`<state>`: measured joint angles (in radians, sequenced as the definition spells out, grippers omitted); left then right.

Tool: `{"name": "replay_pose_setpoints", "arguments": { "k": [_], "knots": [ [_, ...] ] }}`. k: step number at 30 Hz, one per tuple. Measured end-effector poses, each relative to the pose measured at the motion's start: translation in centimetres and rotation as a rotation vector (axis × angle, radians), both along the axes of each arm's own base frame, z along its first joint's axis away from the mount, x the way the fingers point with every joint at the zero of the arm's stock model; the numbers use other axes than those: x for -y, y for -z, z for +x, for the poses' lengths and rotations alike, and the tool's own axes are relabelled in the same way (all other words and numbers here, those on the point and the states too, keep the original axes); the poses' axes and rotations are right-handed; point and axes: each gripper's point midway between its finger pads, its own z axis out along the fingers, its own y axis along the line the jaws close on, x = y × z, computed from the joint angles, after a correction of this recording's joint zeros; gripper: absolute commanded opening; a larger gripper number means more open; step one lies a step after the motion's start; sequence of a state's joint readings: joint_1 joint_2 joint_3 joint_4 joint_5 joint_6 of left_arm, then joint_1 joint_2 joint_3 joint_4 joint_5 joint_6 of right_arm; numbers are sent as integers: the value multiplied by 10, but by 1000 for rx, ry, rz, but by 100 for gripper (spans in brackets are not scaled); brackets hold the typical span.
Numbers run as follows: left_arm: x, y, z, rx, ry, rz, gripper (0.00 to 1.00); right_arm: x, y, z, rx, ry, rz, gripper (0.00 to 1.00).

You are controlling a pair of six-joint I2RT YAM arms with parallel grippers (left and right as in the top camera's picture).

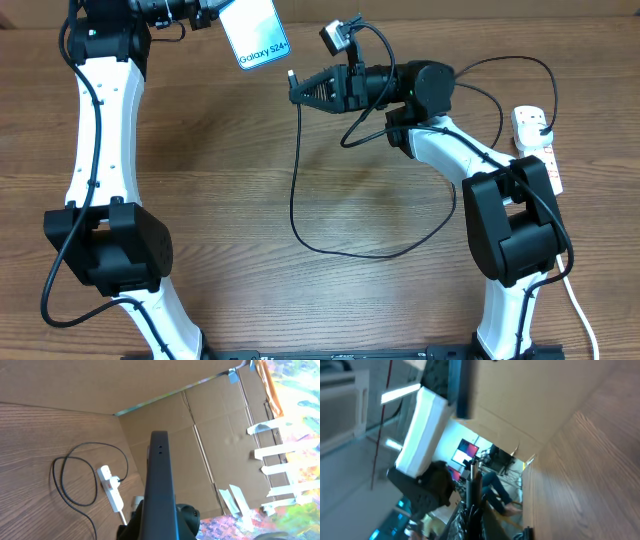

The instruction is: Plug charger to phone and switch on socket

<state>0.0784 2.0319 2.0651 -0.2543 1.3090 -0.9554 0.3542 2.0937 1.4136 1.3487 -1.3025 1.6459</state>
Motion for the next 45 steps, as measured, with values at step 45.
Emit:
{"name": "replay_pose_setpoints", "arguments": {
  "k": [45],
  "knots": [
    [32,3,2,0,-1,16,4,1,-8,4,18,34,41,4]
  ]
}}
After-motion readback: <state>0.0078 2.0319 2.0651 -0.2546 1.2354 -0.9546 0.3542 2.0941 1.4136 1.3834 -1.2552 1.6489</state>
